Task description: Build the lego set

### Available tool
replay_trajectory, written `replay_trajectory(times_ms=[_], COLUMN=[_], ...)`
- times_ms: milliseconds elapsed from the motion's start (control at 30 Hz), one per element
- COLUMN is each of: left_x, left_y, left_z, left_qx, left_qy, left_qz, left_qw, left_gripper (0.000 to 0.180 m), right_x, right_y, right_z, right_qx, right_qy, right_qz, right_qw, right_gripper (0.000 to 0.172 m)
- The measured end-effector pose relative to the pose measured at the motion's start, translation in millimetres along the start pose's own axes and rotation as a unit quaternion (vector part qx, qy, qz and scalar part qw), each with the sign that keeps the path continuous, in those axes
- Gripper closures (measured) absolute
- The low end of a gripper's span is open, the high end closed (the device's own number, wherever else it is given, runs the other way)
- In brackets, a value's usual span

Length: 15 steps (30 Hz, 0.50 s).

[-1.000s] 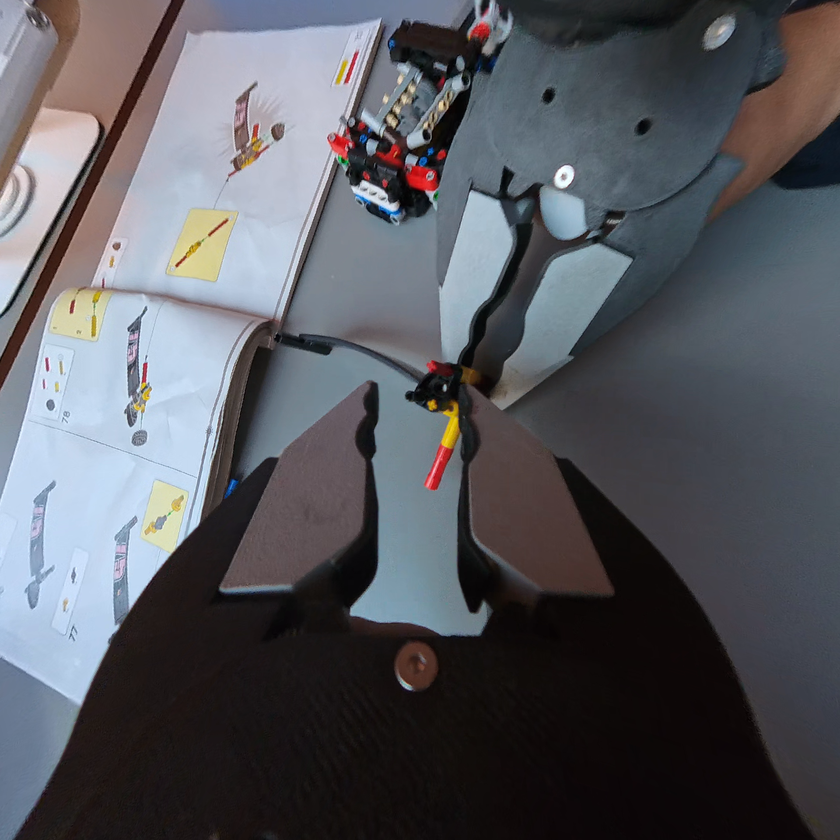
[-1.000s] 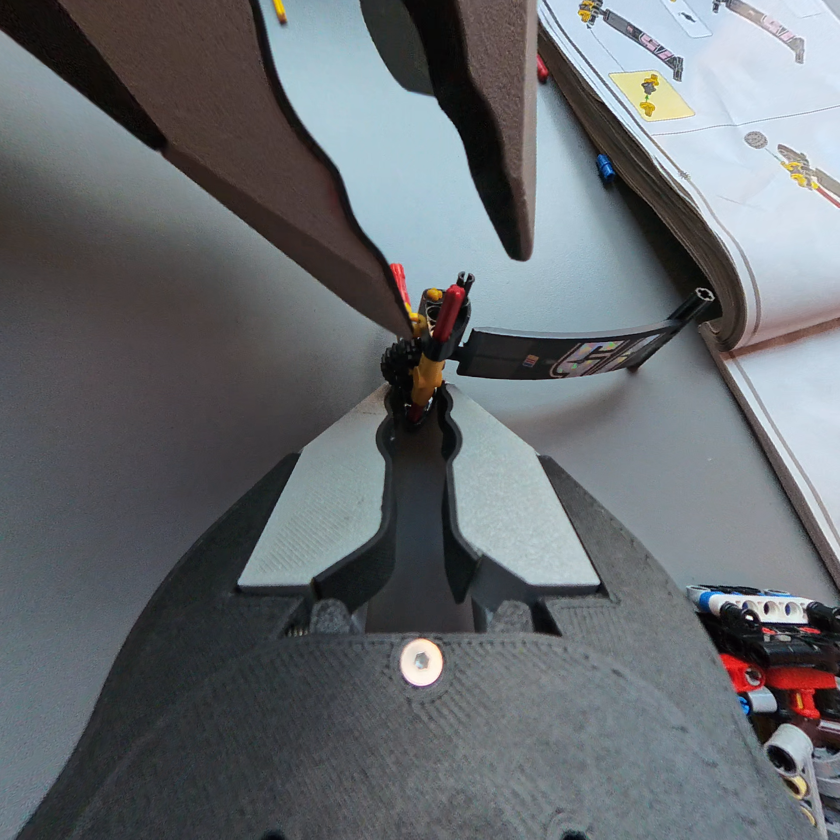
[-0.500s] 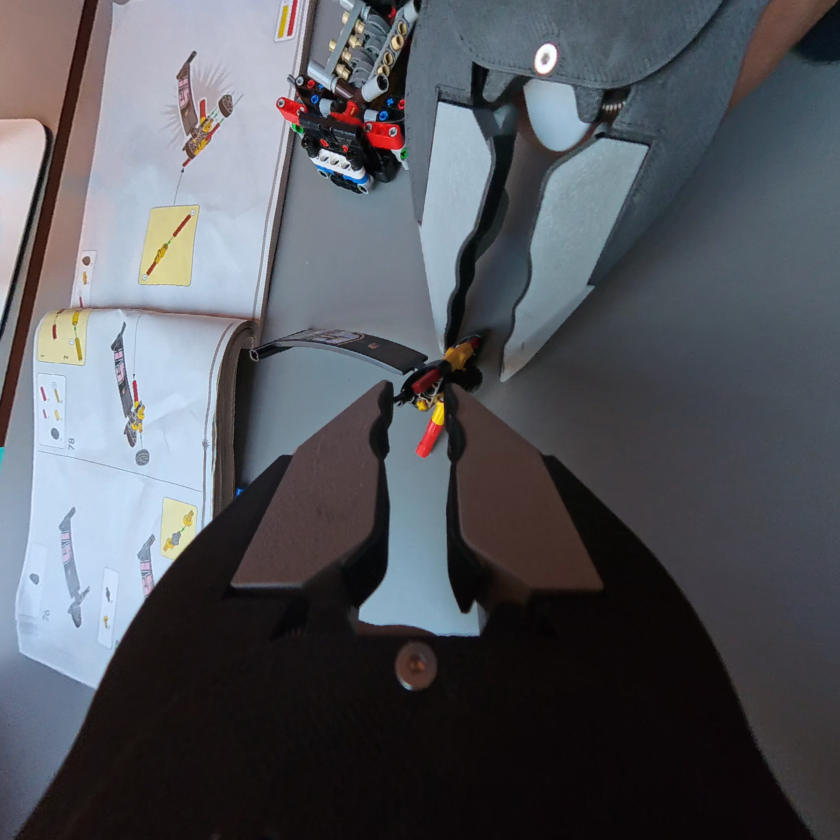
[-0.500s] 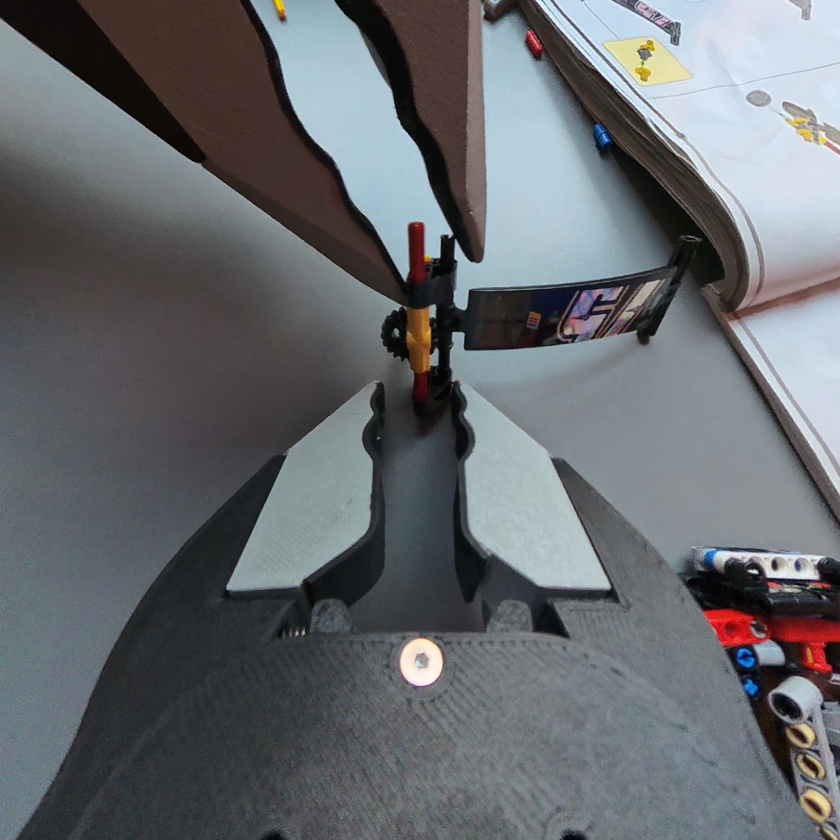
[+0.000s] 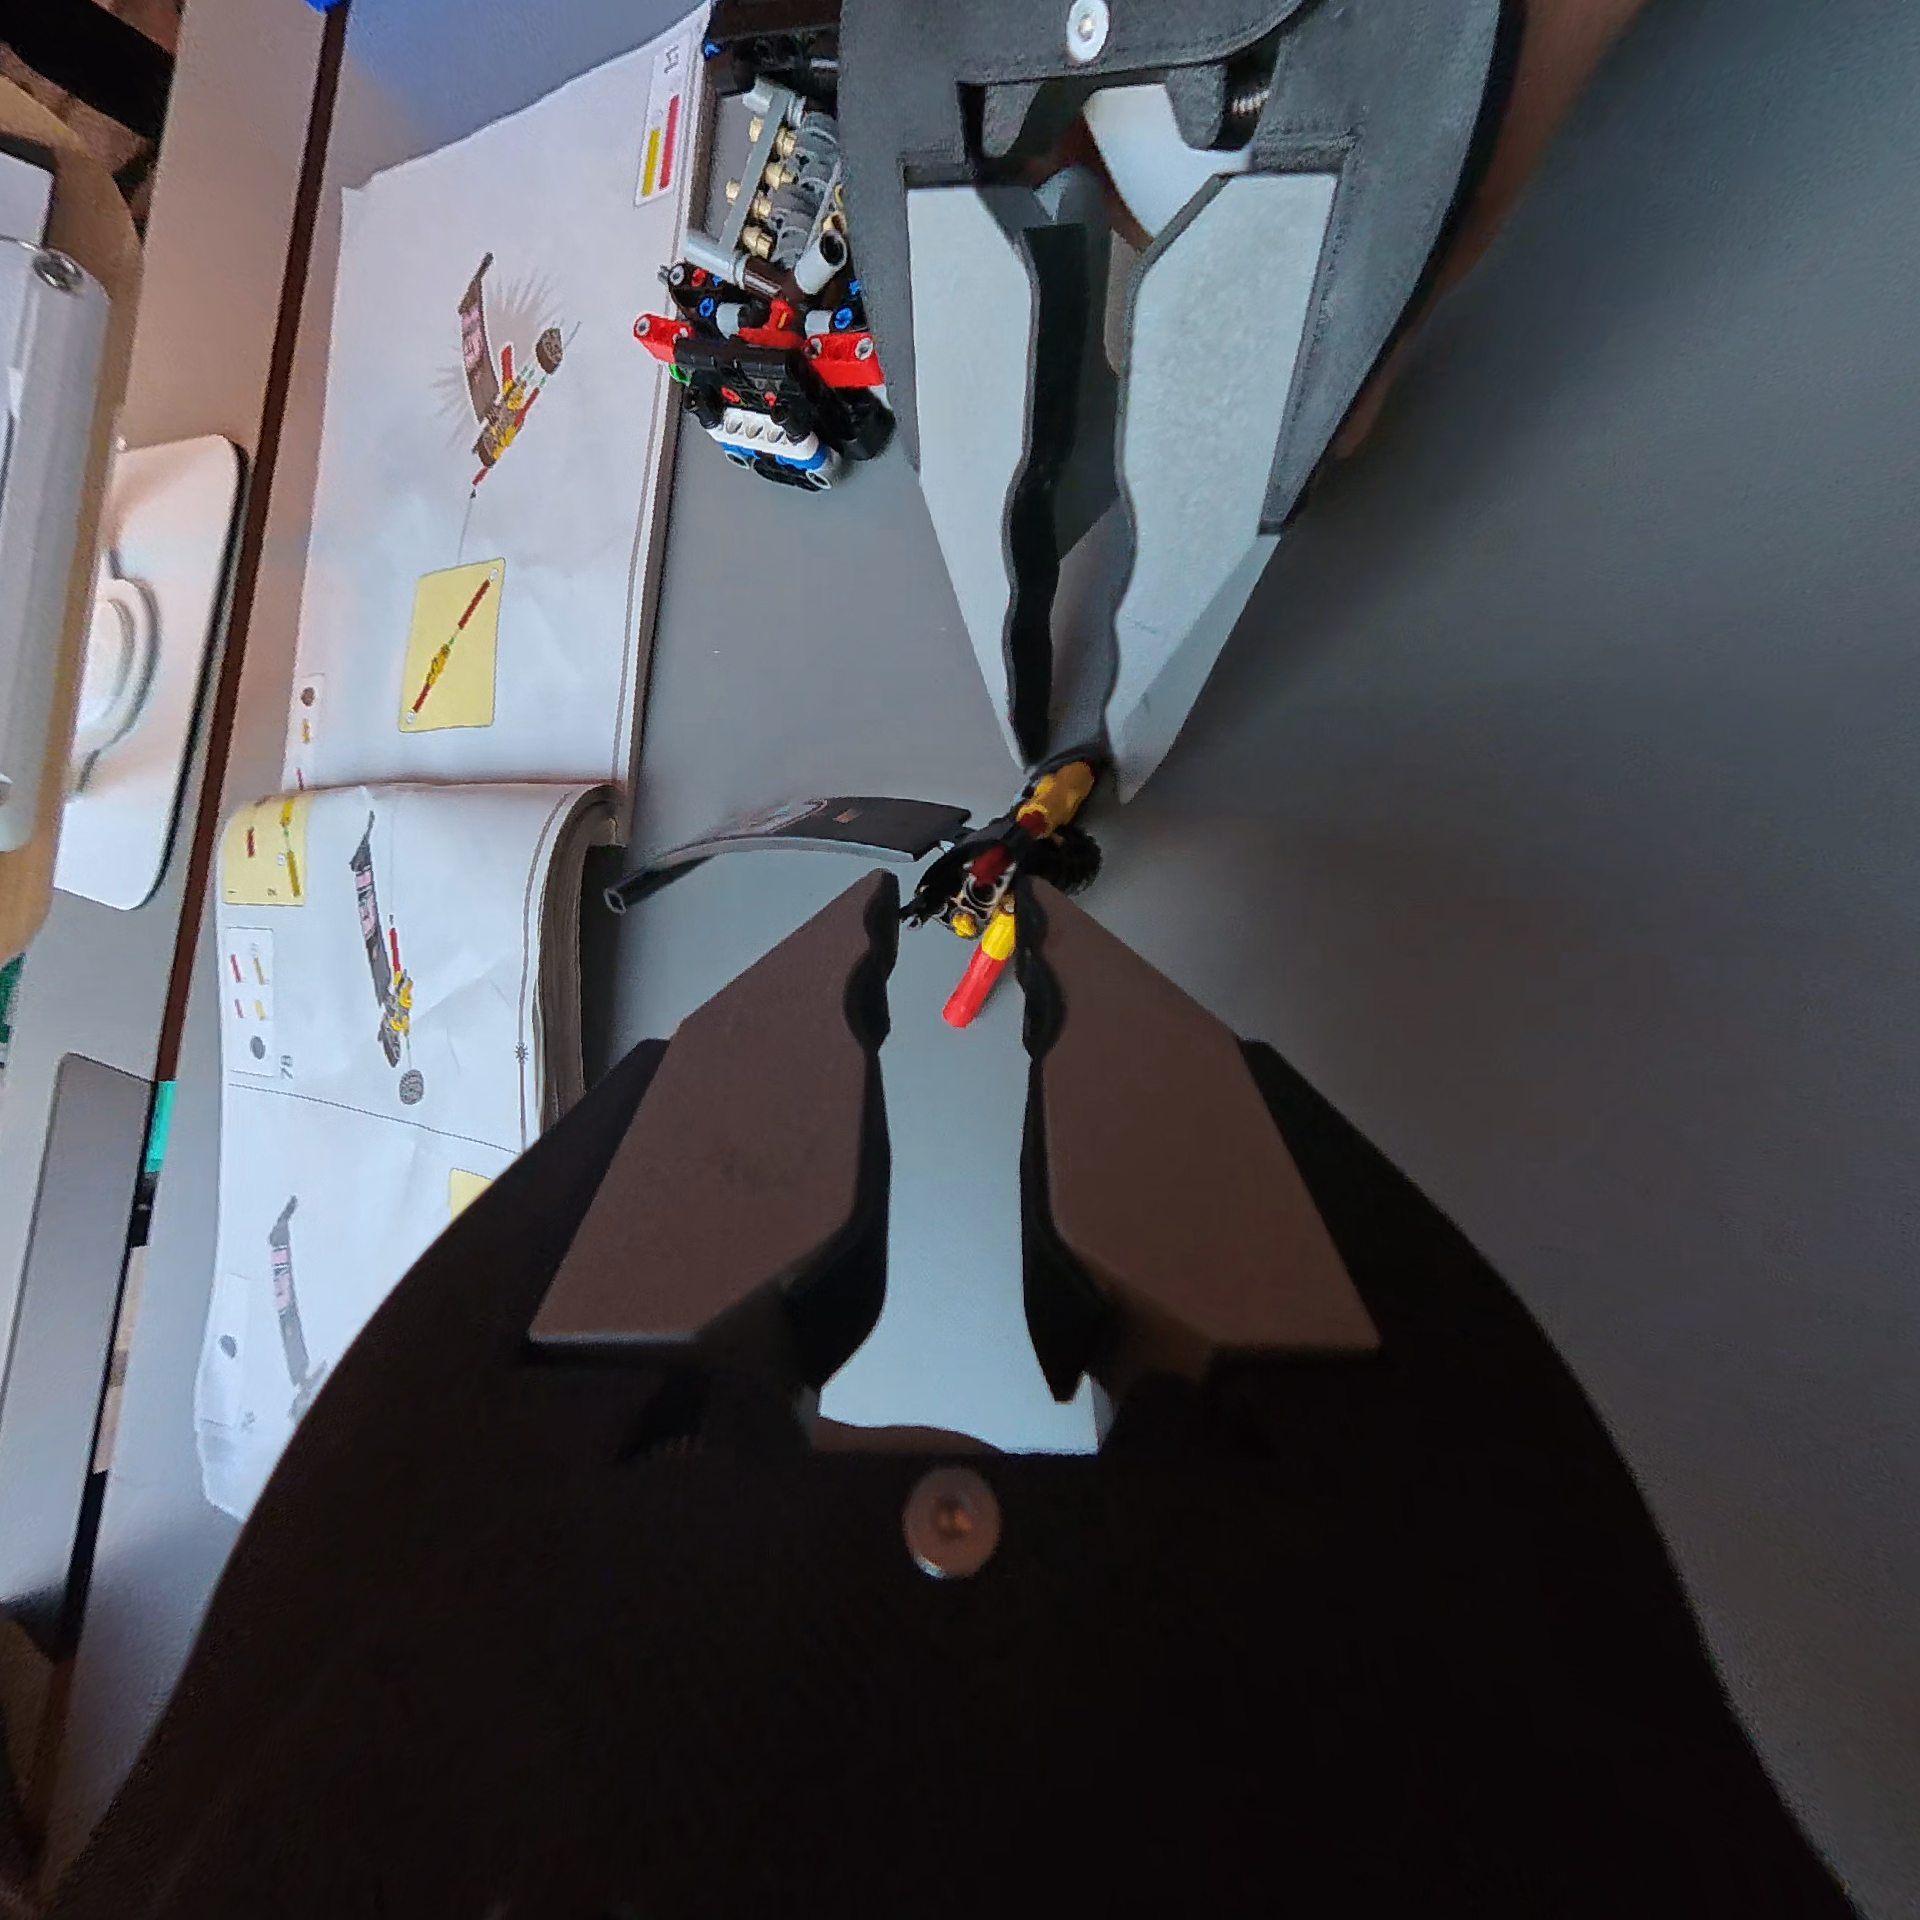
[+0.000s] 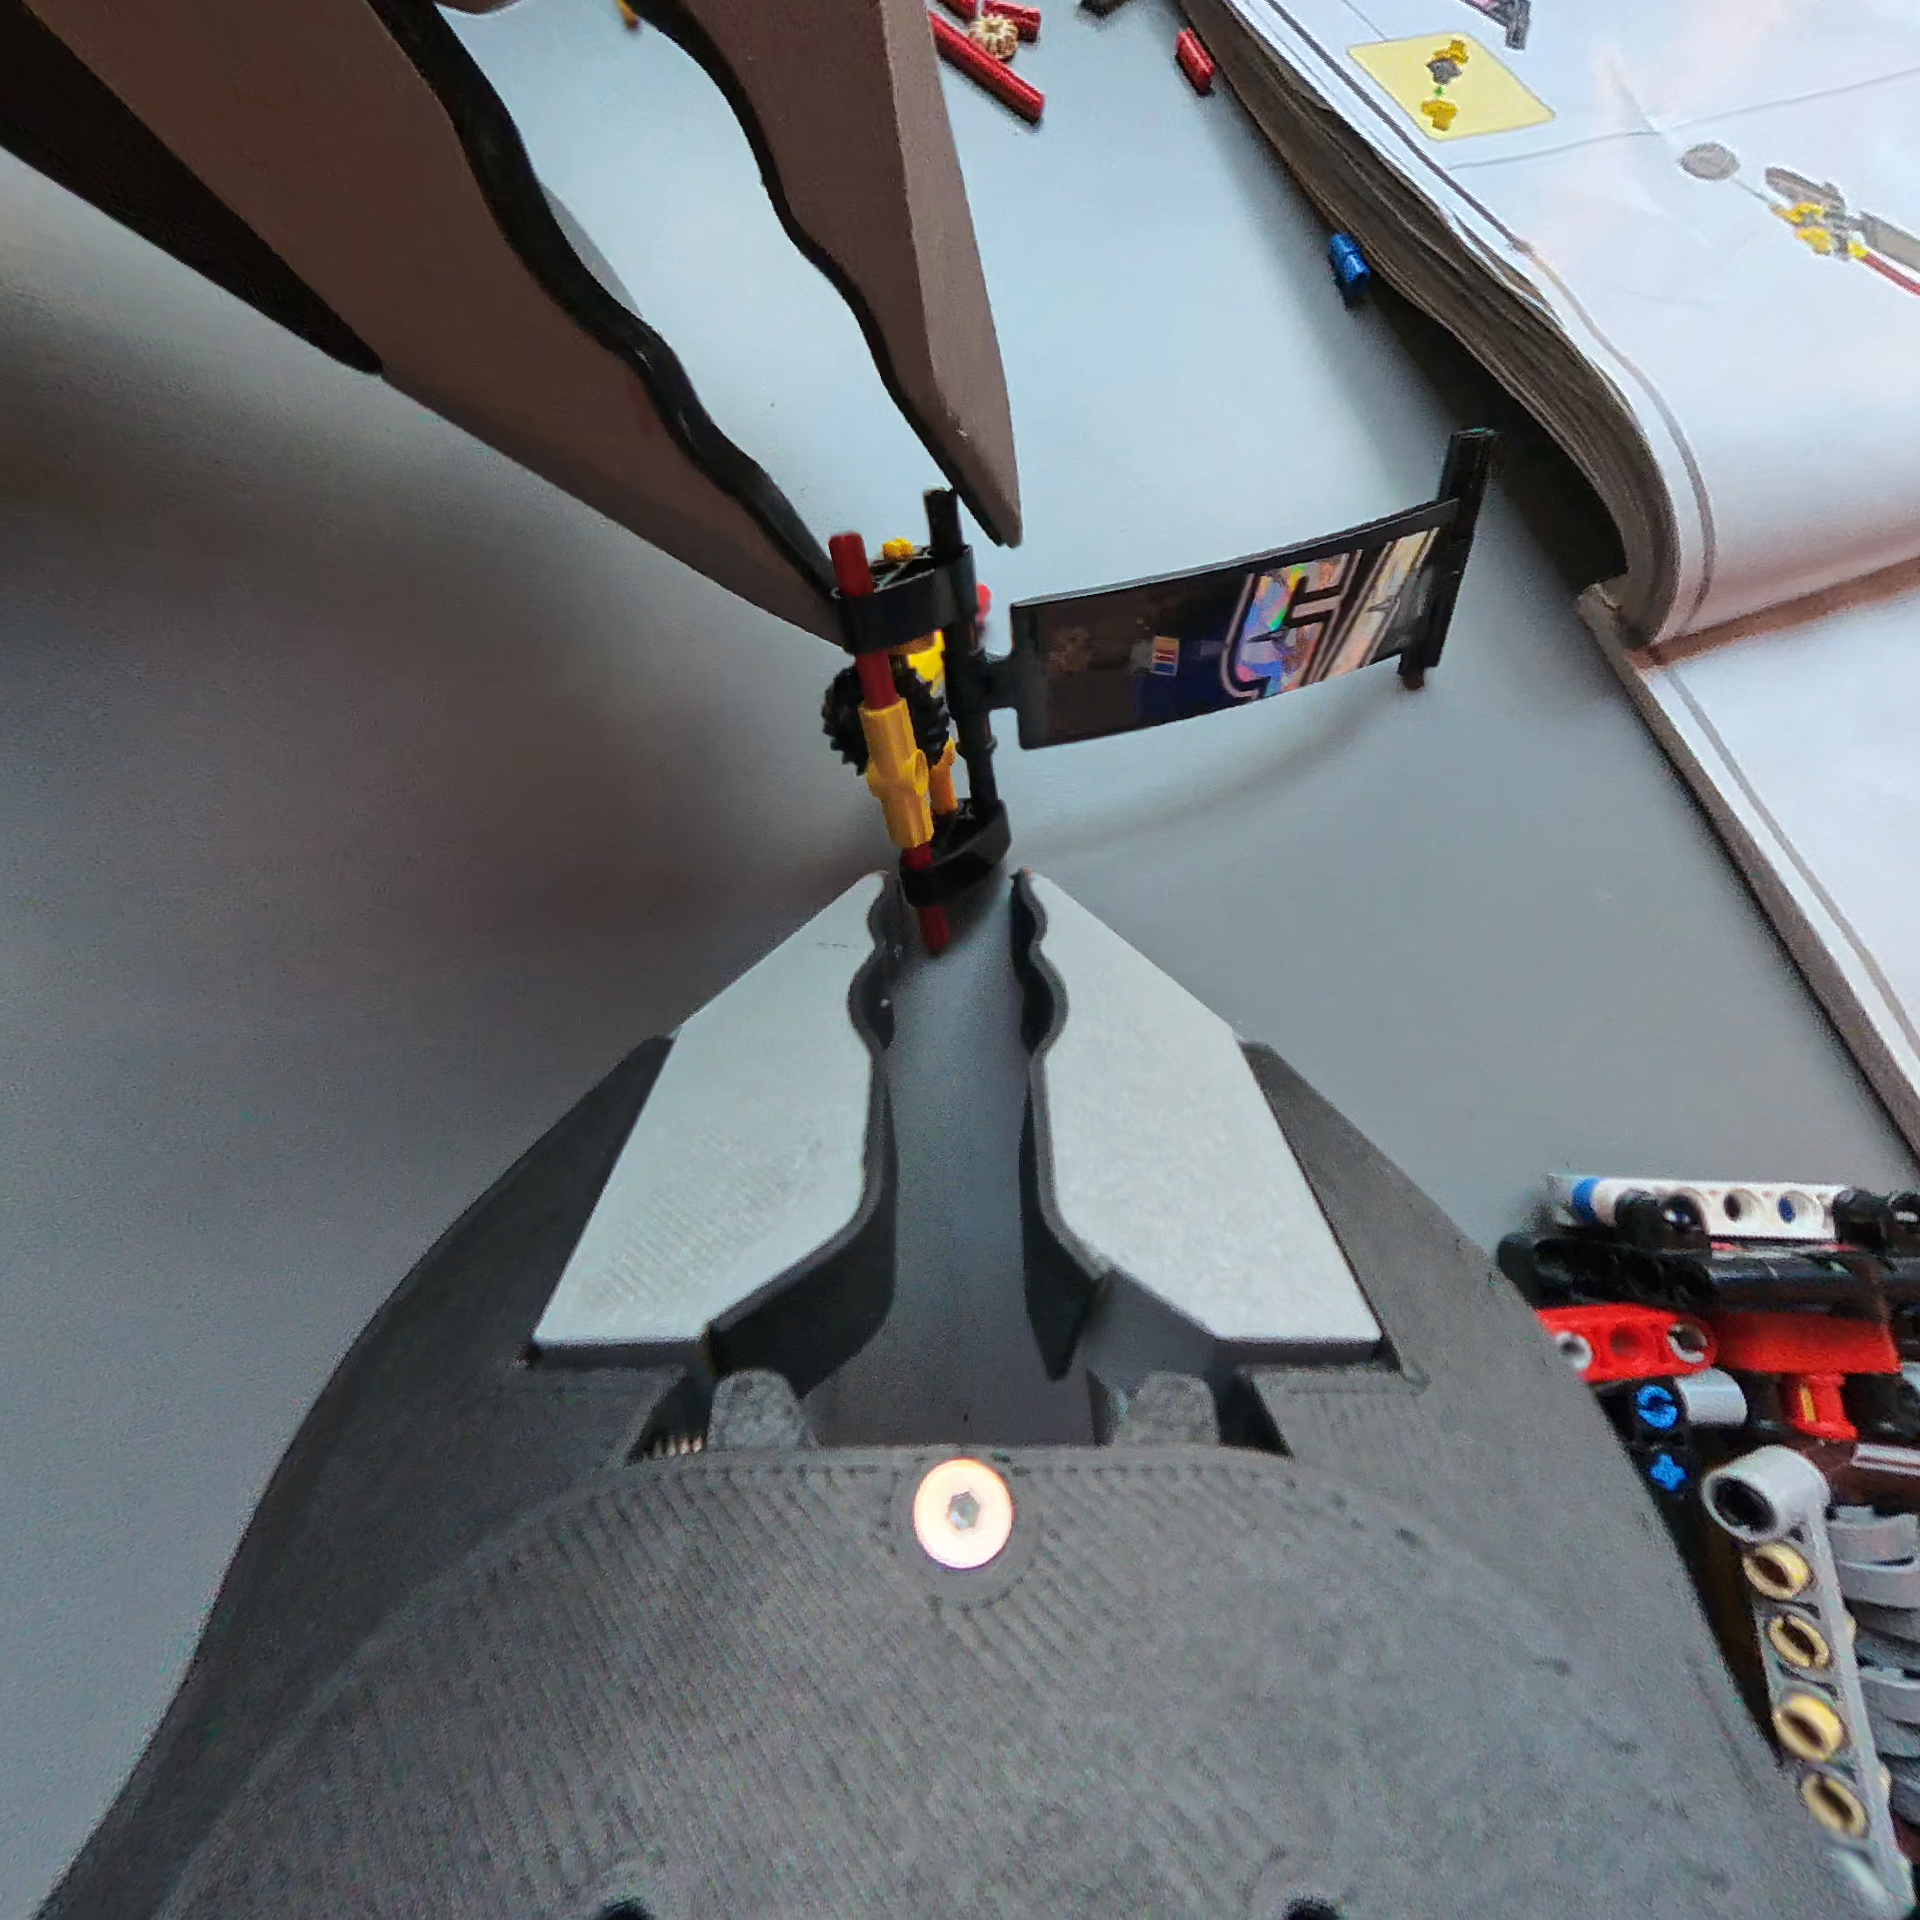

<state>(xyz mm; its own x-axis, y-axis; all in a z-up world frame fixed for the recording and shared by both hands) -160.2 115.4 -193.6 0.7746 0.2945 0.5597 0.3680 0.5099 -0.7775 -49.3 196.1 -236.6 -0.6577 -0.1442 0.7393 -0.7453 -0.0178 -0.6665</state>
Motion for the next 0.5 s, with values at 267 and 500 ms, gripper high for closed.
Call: replay_trajectory(times_ms=[267, 500], left_x=[-8, -22], left_y=[1, 4], left_z=[-25, -45], left_qx=[0.084, 0.087], left_qy=[0.069, 0.05], left_qz=[0.0, -0.011], left_qw=[0.994, 0.995], left_gripper=[0.163, 0.16], right_x=[-1, -2], right_y=[-3, -4], right_z=[6, 4], right_qx=[0.045, 0.085], right_qy=[0.002, 0.023], right_qz=[-0.003, -0.001], right_qw=[0.999, 0.996], right_gripper=[0.143, 0.146])
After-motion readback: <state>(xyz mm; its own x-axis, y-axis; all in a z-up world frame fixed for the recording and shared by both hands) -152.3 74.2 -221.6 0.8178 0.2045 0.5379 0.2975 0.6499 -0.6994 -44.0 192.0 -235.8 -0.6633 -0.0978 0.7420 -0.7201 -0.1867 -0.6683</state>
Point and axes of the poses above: each gripper's, where its closed fingertips meet, y out along the fingers, x out of its top, z = x × y across the jaws, the point moved 9 cm from there along -y, back along the fingers, and after that the axes turned 10 degrees about -x, right-handed, at the moved point
